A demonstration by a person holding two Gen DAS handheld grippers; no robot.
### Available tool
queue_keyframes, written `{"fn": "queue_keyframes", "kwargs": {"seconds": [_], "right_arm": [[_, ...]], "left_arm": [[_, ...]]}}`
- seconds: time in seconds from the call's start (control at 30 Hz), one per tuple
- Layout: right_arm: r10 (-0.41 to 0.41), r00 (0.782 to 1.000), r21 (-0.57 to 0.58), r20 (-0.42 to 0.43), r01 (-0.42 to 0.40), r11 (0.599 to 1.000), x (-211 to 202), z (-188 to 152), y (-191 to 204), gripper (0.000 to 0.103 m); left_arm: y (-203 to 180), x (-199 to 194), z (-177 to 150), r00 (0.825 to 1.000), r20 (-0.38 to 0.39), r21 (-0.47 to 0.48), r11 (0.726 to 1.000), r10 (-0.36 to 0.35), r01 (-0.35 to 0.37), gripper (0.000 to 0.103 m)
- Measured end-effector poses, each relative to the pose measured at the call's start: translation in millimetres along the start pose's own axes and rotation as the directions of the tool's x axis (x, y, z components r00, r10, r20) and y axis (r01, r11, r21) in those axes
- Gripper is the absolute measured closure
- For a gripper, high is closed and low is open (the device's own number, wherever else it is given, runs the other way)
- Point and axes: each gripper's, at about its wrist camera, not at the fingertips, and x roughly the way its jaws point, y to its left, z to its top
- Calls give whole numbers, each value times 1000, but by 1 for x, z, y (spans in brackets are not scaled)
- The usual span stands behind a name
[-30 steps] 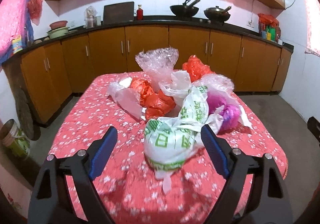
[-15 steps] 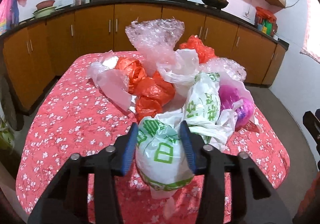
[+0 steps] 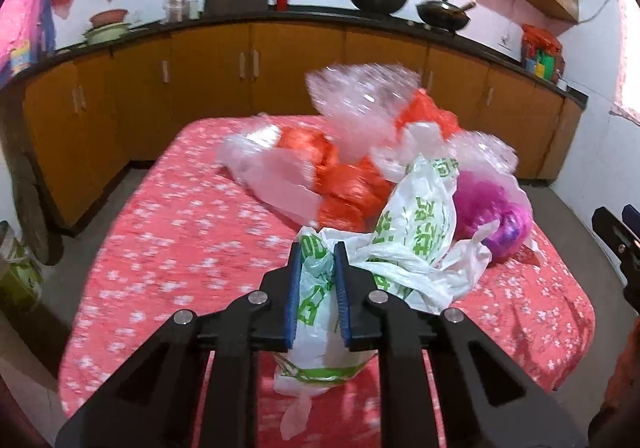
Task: Collect trash
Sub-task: 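Lift the white-green bag with the left gripper while the right gripper grasps bubble wrap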
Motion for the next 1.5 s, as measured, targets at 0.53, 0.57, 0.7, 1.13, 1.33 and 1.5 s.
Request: {"fn": "queue_keyframes", "kwargs": {"seconds": [0.53, 0.57, 0.7, 1.13, 1.33, 1.5], "right_arm": [[100, 994, 37, -49, -98, 994, 86, 45, 6, 32], [103, 993, 41, -62, -101, 994, 94, 49, 7, 32], [111, 988, 57, -104, -105, 993, 123, 59, 7, 32], [171, 962, -7, -212, -176, 984, 158, 49, 20, 57], [193, 963, -32, -190, -202, 979, 147, 47, 22, 89], [235, 963, -20, -130, -239, 971, 124, 56, 23, 91]], "left_arm": [[60, -9, 10, 982, 63, -154, 974, 180, -168, 87], [61, -8, 10, 981, 64, -152, 974, 181, -169, 87], [62, -7, 10, 980, 66, -148, 973, 187, -175, 87], [69, 1, 7, 977, 49, -179, 964, 207, -195, 87], [69, -3, 8, 976, 62, -183, 964, 209, -195, 87], [68, -14, 12, 976, 89, -188, 965, 200, -181, 87]]}}
